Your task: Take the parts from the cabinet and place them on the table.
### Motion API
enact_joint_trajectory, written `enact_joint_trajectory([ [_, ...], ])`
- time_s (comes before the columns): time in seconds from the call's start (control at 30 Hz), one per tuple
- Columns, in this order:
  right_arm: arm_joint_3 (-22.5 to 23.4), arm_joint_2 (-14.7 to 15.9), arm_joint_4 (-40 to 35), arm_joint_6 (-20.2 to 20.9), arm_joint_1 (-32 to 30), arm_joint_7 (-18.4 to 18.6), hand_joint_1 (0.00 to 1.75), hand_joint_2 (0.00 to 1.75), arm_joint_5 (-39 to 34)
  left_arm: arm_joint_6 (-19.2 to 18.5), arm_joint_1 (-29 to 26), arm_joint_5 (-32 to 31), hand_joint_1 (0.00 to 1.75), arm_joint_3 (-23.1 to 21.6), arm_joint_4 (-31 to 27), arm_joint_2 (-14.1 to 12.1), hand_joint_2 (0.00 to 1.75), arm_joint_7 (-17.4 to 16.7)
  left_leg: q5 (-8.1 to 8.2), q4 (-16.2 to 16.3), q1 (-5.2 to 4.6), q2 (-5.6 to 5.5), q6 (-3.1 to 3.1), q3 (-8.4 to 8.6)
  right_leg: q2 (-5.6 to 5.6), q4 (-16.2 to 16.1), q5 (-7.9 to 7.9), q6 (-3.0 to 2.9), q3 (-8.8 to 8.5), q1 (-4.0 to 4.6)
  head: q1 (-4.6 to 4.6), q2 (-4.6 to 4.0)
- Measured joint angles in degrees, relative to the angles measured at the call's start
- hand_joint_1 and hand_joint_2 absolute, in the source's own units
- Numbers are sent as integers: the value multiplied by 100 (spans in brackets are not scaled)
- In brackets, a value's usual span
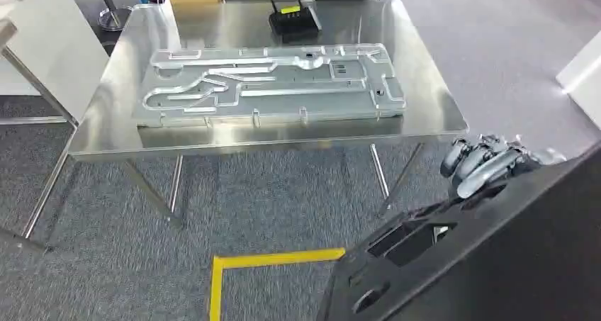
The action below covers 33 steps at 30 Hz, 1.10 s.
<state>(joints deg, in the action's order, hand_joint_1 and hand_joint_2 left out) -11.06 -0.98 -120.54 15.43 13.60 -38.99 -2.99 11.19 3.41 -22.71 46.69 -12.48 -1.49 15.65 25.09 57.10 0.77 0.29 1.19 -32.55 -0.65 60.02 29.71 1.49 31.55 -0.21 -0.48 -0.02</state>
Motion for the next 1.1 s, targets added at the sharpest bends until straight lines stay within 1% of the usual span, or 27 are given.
enact_joint_trajectory([
  [0.07, 0, 0, 0, 0, 0, 0, 175, 175, -7, 0, 6, 0, 0, 0, 0, 0, 175, 2, 35, 1, -6, 3, 32, 22, 7, 895, 398, 55, 502, -26, 0, 0],
  [0.1, 0, 0, 2, 0, -4, 0, 175, 175, -7, 0, 2, 0, 0, 2, 0, 0, 175, 2, 57, 4, -10, 2, 37, 29, 8, 1358, 541, 73, 789, -33, 0, 0],
  [0.13, 0, 0, 2, 2, -5, 0, 175, 175, -13, 0, -4, 0, 0, 4, 0, 0, 175, 2, 77, 5, -11, 2, 32, 51, 9, 1600, 523, 83, 977, -42, 0, 0],
  [0.17, 0, 0, 2, 2, -4, 0, 175, 175, -13, 0, -8, 0, 0, 7, 0, 2, 175, 4, 103, 5, -11, -1, 25, 86, 13, 1505, 354, 85, 989, -50, 0, 0],
  [0.2, 0, 0, 2, 4, -4, 0, 175, 175, -17, 0, -8, 0, 0, 9, 0, 2, 175, 9, 136, 5, -11, -8, 17, 138, 22, 1144, 62, 74, 855, -53, 0, 0],
  [0.27, 0, 0, 2, 9, 3, 0, 175, 175, -22, 2, -7, 2, 0, 20, 0, 4, 175, 13, 217, 5, -12, -15, -20, 260, 51, 61, -576, 17, 394, -50, 0, 0],
  [0.3, 0, 0, 4, 9, 5, 0, 175, 175, -24, 4, -11, 4, 0, 35, 0, 6, 175, 13, 256, 4, -31, -16, -62, 259, 78, -144, -528, -34, 274, -19, 0, 0],
  [0.33, -2, 0, 2, 11, 13, 0, 175, 175, -28, 17, 5, 9, 0, 48, 0, 7, 175, 13, 282, 27, -45, -18, -99, 251, 71, -241, -508, -58, 266, 2, 0, 0],
  [0.37, -2, 0, 5, 11, 5, 0, 175, 175, -33, 22, 8, 17, 0, 57, 0, 9, 175, 15, 289, 11, -39, -8, -126, 256, 65, -232, -496, -77, 280, 8, 0, 0],
  [0.4, -2, 2, 4, 11, 6, 0, 175, 175, -35, 24, 3, 24, 0, 70, 0, 13, 175, 15, 303, -21, -27, -4, -155, 271, 53, -218, -467, -116, 278, 25, 0, 0],
  [0.43, -2, 7, 4, 13, 12, 0, 175, 175, -33, 31, 6, 26, 0, 85, 0, 22, 175, 13, 315, -47, -34, 12, -186, 309, 40, -240, -458, -144, 261, 20, 0, 0],
  [0.47, -2, -2, 2, 13, 8, 0, 175, 175, -33, 46, 7, 26, 0, 92, -2, 19, 175, 13, 368, -24, -35, 7, -218, 337, 36, -319, -470, -174, 182, -44, 0, 0],
  [0.5, -7, -4, 2, 15, 20, 0, 175, 175, -33, 50, 10, 26, 0, 96, -2, 24, 175, 11, 463, 178, -26, 3, -231, 294, 45, -355, -444, -213, 109, -38, -11, 0],
  [0.53, -9, -9, 2, 15, 26, 0, 175, 175, -33, 59, 8, 26, 0, 103, -2, 26, 175, 11, 653, 590, -17, -1, -249, 87, 53, -356, -423, -244, 75, -37, -11, 0],
  [0.6, -15, -9, 9, 20, 19, 0, 175, 175, -33, 74, 0, 26, 0, 129, -2, 26, 175, 7, 1000, 1542, -7, -1, -288, -475, 51, -354, -368, -269, 33, -24, -11, 0],
  [0.63, -22, -9, 13, 20, 17, 0, 175, 175, -31, 74, -16, 26, 0, 136, -2, 31, 175, -2, 1024, 1837, -6, 0, -297, -692, 44, -351, -342, -272, 10, -20, -11, 0],
  [0.67, -24, -9, 18, 20, 15, 0, 175, 175, -31, 74, -28, 26, 0, 140, -2, 39, 175, -7, 889, 1846, -4, 0, -301, -781, 31, -348, -310, -269, -30, -17, -11, 0],
  [0.7, -30, -9, 20, 20, 16, 0, 175, 175, -26, 74, -31, 26, 0, 142, -2, 42, 175, -7, 611, 1556, -4, 1, -295, -716, 23, -342, -268, -261, -82, -16, -11, 0],
  [0.77, -50, -11, 20, 20, 18, 0, 175, 175, -22, 72, -28, 26, 0, 151, -2, 39, 175, -4, -64, 510, -4, 1, -258, -316, 20, -326, -165, -231, -219, -15, -11, 0],
  [0.8, -63, -11, 20, 20, 18, 0, 175, 175, -22, 72, -35, 28, 0, 157, -2, 39, 175, -4, -143, 185, -12, -4, -222, -167, 22, -326, -117, -204, -253, -13, -9, 0],
  [0.83, -66, -13, 26, 20, 30, 0, 175, 175, -22, 68, -27, 31, 0, 171, -2, 42, 175, -4, -78, 92, -52, -9, -201, -116, 7, -294, -91, -162, -246, 19, -11, 0],
  [0.9, -77, -15, 33, 20, 29, 0, 175, 175, -22, 66, -19, 33, 0, 186, -2, 44, 175, -7, -43, 106, -56, -13, -141, -144, 6, -321, -81, -118, -232, 3, -11, 0],
  [0.93, -83, -17, 35, 20, 33, 0, 175, 175, -22, 66, -26, 35, 0, 192, -2, 44, 175, -7, -32, 94, -57, -16, -110, -141, 7, -341, -73, -84, -248, 3, -9, 0],
  [0.97, -90, -17, 33, 20, 38, 0, 175, 175, -22, 66, -25, 33, 0, 199, -2, 44, 175, -7, -44, 35, -21, -19, -67, -99, 8, -336, -39, -38, -263, 13, -11, 0],
  [1.0, -90, -17, 33, 17, 41, 0, 175, 175, -22, 66, -20, 33, 0, 203, -2, 46, 175, -4, -42, 6, -13, -20, -37, -57, 23, -203, 14, -8, -244, -11, -9, 0],
  [1.03, -90, -17, 33, 15, 55, 0, 175, 175, -22, 63, -14, 33, 0, 214, -2, 46, 175, -5, -19, 2, -13, -17, -1, -37, 30, 132, 182, 15, -65, -12, -9, 0],
  [1.1, -90, -17, 42, 15, 44, 0, 175, 175, -22, 61, -13, 33, 0, 229, -2, 48, 175, -5, 20, 2, -17, -14, 28, -8, 31, 1087, 554, 59, 492, -32, -9, 0],
])
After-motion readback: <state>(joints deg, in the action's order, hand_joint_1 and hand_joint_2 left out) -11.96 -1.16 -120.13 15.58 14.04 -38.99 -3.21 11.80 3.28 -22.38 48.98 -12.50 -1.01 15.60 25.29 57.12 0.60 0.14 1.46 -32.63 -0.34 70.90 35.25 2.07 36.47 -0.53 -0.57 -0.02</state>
